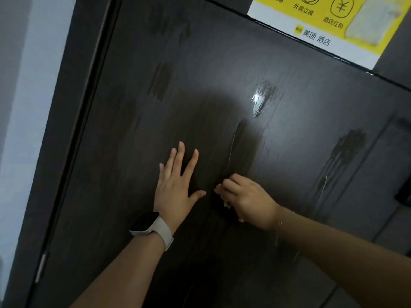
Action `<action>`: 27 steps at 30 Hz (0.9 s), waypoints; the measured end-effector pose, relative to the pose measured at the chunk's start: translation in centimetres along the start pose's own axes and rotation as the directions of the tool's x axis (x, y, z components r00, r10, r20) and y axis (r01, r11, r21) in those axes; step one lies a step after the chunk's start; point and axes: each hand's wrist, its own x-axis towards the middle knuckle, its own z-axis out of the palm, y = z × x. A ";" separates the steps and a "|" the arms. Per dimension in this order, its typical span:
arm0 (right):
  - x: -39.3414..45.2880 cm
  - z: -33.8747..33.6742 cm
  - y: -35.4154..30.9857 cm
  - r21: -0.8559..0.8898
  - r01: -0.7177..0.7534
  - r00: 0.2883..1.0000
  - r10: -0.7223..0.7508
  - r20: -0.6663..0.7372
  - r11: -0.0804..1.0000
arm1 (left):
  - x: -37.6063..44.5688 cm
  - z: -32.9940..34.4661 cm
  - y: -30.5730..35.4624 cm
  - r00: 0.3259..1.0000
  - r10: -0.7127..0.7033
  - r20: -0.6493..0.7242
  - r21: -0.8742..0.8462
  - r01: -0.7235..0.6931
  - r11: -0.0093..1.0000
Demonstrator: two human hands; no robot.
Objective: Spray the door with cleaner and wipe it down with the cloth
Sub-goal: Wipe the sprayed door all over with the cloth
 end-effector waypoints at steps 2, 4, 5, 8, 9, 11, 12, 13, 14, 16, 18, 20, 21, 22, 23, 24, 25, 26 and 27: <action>0.6 -1.0 1.2 -0.021 0.023 1.000 -0.022 0.018 1.000 | 0.0 -0.1 -0.2 1.000 0.008 0.002 0.001 -0.008 1.000; 2.5 -3.0 3.8 -0.012 -0.071 0.988 0.069 -0.139 0.997 | 0.0 -0.1 -0.3 1.000 0.015 -0.003 -0.016 -0.015 1.000; 3.6 -4.3 5.2 -0.016 -0.165 0.961 0.157 -0.227 0.986 | 0.0 0.0 -0.4 1.000 0.018 -0.010 -0.023 -0.018 1.000; 5.5 -5.8 7.4 0.035 -0.408 0.841 0.390 -0.376 0.912 | 0.0 -0.1 -0.4 0.999 0.020 -0.031 -0.039 -0.021 0.999; 5.4 -5.5 6.8 0.056 -0.429 0.829 0.417 -0.373 0.902 | 0.0 -0.1 -0.4 0.999 0.019 -0.029 -0.045 -0.021 0.999; 4.4 -4.0 4.7 0.061 -0.347 0.887 0.349 -0.302 0.936 | -0.1 -0.4 -0.4 1.000 0.025 -0.013 -0.047 -0.026 0.999; 3.7 -2.9 3.4 0.040 -0.271 0.936 0.273 -0.222 0.962 | 0.0 -0.6 -0.5 1.000 0.030 -0.001 -0.047 -0.030 0.998; 3.1 -2.4 2.0 0.019 -0.196 0.973 0.197 -0.122 0.980 | 0.0 -0.8 -0.6 0.999 0.034 0.014 -0.049 -0.033 0.998; 2.5 -2.1 1.2 0.011 -0.123 0.991 0.124 -0.041 0.992 | 0.0 -1.0 -0.8 0.999 0.037 0.030 -0.053 -0.036 0.998; 2.6 -2.5 1.5 -0.008 -0.055 0.998 0.055 0.035 0.998 | -0.1 -1.4 -1.2 0.997 0.050 0.057 -0.062 -0.047 0.997; 3.9 -4.2 3.7 -0.015 -0.147 0.988 0.146 -0.056 0.989 | -0.1 -1.5 -1.5 0.996 0.071 0.056 -0.074 -0.067 0.995; 5.8 -5.9 7.3 -0.029 -0.288 0.931 0.273 -0.242 0.957 | -0.1 -1.5 -1.7 0.996 0.080 0.037 -0.087 -0.076 0.993; 6.8 -6.8 8.6 -0.049 -0.352 0.900 0.323 -0.293 0.935 | -0.1 -1.4 -1.7 0.996 0.080 0.036 -0.084 -0.077 0.993; 7.5 -7.5 9.4 -0.023 -0.397 0.868 0.367 -0.336 0.918 | -0.1 -1.3 -1.7 0.996 0.081 0.035 -0.077 -0.078 0.994; 7.9 -7.8 9.6 0.009 -0.424 0.836 0.396 -0.381 0.905 | -0.1 -1.2 -1.7 0.996 0.081 0.029 -0.070 -0.079 0.994; 7.9 -7.4 9.4 0.035 -0.444 0.817 0.421 -0.395 0.895 | -0.1 -1.1 -1.8 0.997 0.081 0.018 -0.067 -0.080 0.995; 7.6 -7.1 8.5 0.049 -0.447 0.811 0.428 -0.400 0.893 | -0.2 -1.1 -1.8 0.997 0.083 0.008 -0.065 -0.082 0.995; 7.0 -6.3 7.3 0.064 -0.440 0.815 0.428 -0.391 0.896 | -0.2 -1.0 -1.7 0.996 0.084 0.004 -0.058 -0.084 0.995; 6.2 -5.2 5.9 0.078 -0.417 0.848 0.419 -0.326 0.905 | -0.2 -1.0 -1.7 0.996 0.084 0.003 -0.046 -0.084 0.995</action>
